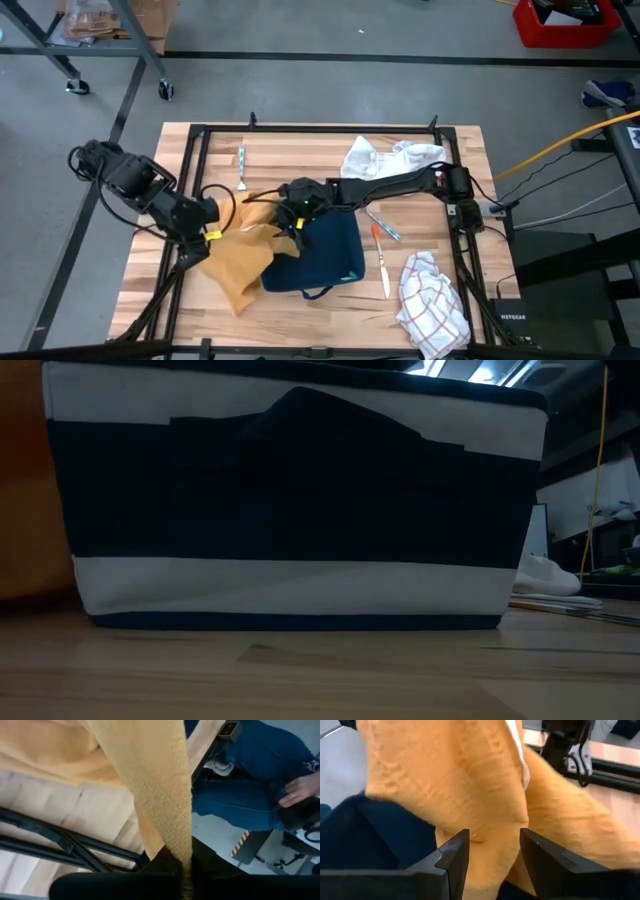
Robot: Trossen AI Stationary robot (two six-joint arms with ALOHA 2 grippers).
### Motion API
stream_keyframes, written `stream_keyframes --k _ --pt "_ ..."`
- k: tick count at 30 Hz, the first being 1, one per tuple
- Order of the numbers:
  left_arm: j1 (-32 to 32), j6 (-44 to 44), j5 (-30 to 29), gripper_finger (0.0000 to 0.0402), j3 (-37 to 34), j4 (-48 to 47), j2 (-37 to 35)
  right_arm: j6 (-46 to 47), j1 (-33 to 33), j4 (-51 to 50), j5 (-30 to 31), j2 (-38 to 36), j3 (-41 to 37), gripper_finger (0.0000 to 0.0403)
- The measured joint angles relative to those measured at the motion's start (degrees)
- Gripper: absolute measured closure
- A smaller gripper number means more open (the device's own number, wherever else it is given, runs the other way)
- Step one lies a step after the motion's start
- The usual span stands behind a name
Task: Fold towel
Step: Fold the yellow towel
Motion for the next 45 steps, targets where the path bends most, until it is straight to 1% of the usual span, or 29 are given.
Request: stream_keyframes --k 6,10,16,18,21,23,26,27,28,32,35,40,45 --pt "-2.68 -4.99 0.00 0.0402 0.00 0.13 1.82 0.09 0.04 0.67 0.18 1.94 0.00 0.0226" --pt "-4.06 -7.11 -0.02 0.0402 0.00 0.15 2.41 0.12 0.04 1.82 0.52 3.75 -0.04 0.0226" --pt "-5.58 -9.52 -0.11 0.0402 0.00 -0.03 2.52 0.12 0.06 1.43 1.37 4.59 -0.07 0.0226" --pt "-5.73 -9.52 -0.07 0.0402 0.00 -0.13 2.52 0.12 0.06 1.63 1.29 4.59 -0.04 0.0235" --pt "-5.72 -9.48 -0.09 0.0402 0.00 -0.19 2.52 0.14 0.12 1.41 0.39 4.59 -0.04 0.0268" --pt "-5.70 -8.96 -0.09 0.0402 0.00 -0.55 2.52 0.16 0.19 1.20 -1.45 4.59 -0.04 0.0304" --pt "-5.70 -7.69 -0.11 0.0402 0.00 -0.53 2.52 0.16 0.19 1.12 -5.04 4.59 -0.04 0.0369" --pt "-5.70 -7.29 -0.09 0.0402 0.00 -0.53 2.50 0.16 0.19 1.12 -6.06 4.59 -0.03 0.0385" --pt "-5.70 -6.75 -0.10 0.0402 0.00 -0.53 2.49 0.17 0.19 1.21 -6.91 4.59 -0.03 0.0392" --pt "-5.70 -5.77 -0.11 0.0402 0.00 -0.55 2.49 3.00 0.28 1.07 -9.66 4.59 -0.03 0.0384" --pt "-5.70 -5.08 -0.13 0.0402 -0.02 -0.95 2.49 4.89 0.96 0.95 -11.91 4.59 -0.04 0.0396" --pt "-5.68 -4.62 -0.17 0.0402 -0.02 -1.06 2.49 5.11 4.17 0.46 -18.63 4.59 -0.04 0.0394" --pt "-5.57 -3.77 -1.98 0.0402 -0.02 -1.06 2.49 3.33 8.48 0.23 -19.03 4.59 -0.04 0.0397"
